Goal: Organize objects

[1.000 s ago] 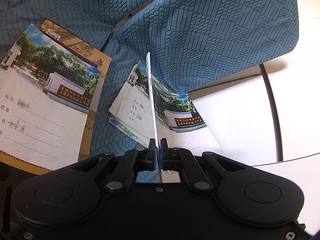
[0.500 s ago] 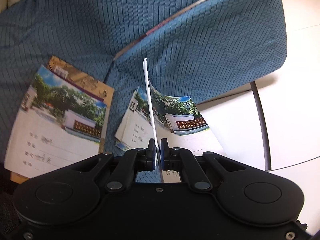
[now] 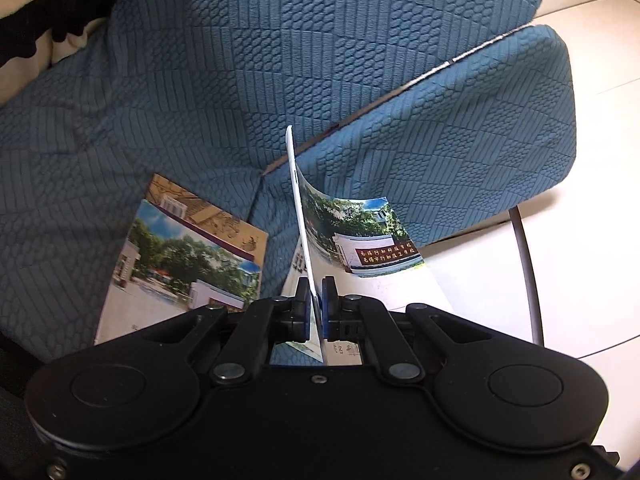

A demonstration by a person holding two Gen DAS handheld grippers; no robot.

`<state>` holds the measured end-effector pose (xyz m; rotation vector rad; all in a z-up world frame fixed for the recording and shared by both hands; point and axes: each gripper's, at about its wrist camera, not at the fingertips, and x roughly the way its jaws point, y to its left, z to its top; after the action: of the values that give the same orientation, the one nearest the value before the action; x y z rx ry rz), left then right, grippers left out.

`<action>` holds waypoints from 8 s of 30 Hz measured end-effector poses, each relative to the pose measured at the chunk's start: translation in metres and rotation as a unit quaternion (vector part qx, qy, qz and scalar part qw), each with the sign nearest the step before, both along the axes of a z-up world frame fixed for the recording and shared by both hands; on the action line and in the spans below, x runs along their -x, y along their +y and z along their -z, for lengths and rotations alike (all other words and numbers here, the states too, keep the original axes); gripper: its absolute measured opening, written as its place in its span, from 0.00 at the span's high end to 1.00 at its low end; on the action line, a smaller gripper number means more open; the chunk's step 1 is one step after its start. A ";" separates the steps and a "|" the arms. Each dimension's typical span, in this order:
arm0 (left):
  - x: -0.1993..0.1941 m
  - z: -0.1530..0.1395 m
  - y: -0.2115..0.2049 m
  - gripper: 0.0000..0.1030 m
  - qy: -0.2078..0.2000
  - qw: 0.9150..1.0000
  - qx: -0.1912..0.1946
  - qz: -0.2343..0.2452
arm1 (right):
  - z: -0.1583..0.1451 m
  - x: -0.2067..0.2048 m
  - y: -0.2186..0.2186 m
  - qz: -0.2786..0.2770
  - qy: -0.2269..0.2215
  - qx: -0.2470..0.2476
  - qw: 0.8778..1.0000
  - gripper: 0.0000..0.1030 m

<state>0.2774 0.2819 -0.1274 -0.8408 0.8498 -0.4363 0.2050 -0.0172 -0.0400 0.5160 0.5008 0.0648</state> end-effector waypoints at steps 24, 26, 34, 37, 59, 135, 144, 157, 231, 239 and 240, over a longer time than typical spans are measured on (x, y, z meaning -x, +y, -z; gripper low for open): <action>-0.012 0.089 0.018 0.95 0.059 0.996 -0.068 -0.001 | 0.087 -0.005 0.043 -0.043 0.099 0.046 0.993 0.95; -0.013 0.093 0.018 0.95 0.064 0.995 -0.071 -0.002 | 0.093 -0.006 0.043 -0.046 0.106 0.044 0.992 0.95; -0.010 0.109 0.019 0.95 0.082 0.993 -0.089 -0.011 | 0.108 -0.006 0.043 -0.057 0.132 0.048 0.988 0.93; -0.009 0.116 0.021 0.95 0.091 0.992 -0.091 -0.017 | 0.117 -0.007 0.044 -0.064 0.157 0.053 0.984 0.91; 0.007 0.118 0.026 0.90 0.092 0.988 -0.121 -0.023 | 0.141 -0.008 0.031 -0.078 0.222 0.015 0.972 0.64; 0.131 -0.021 -0.147 0.85 -0.143 0.947 -0.279 0.072 | 0.024 0.110 -0.089 0.009 0.049 0.134 0.990 0.64; 0.123 -0.024 -0.161 0.58 -0.163 0.939 -0.294 0.077 | 0.043 0.108 -0.107 0.037 0.053 0.122 0.990 0.51; 0.080 -0.009 -0.191 0.35 -0.149 0.939 -0.295 0.101 | 0.085 0.082 -0.135 0.088 0.075 0.103 0.988 0.29; -0.124 0.121 -0.226 0.65 0.050 0.991 -0.066 0.109 | 0.198 -0.084 -0.181 0.080 0.148 0.130 0.977 0.85; -0.135 0.144 -0.238 0.77 0.090 0.987 -0.067 0.114 | 0.197 -0.083 -0.185 0.085 0.146 0.111 0.979 0.86; -0.135 0.144 -0.242 0.77 0.087 0.986 -0.082 0.112 | 0.197 -0.083 -0.186 0.087 0.146 0.107 0.980 0.86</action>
<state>0.4123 0.0401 -0.2712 -0.6402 1.1338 -0.4875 0.2876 -0.2034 -0.2366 0.3575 0.7380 -0.2328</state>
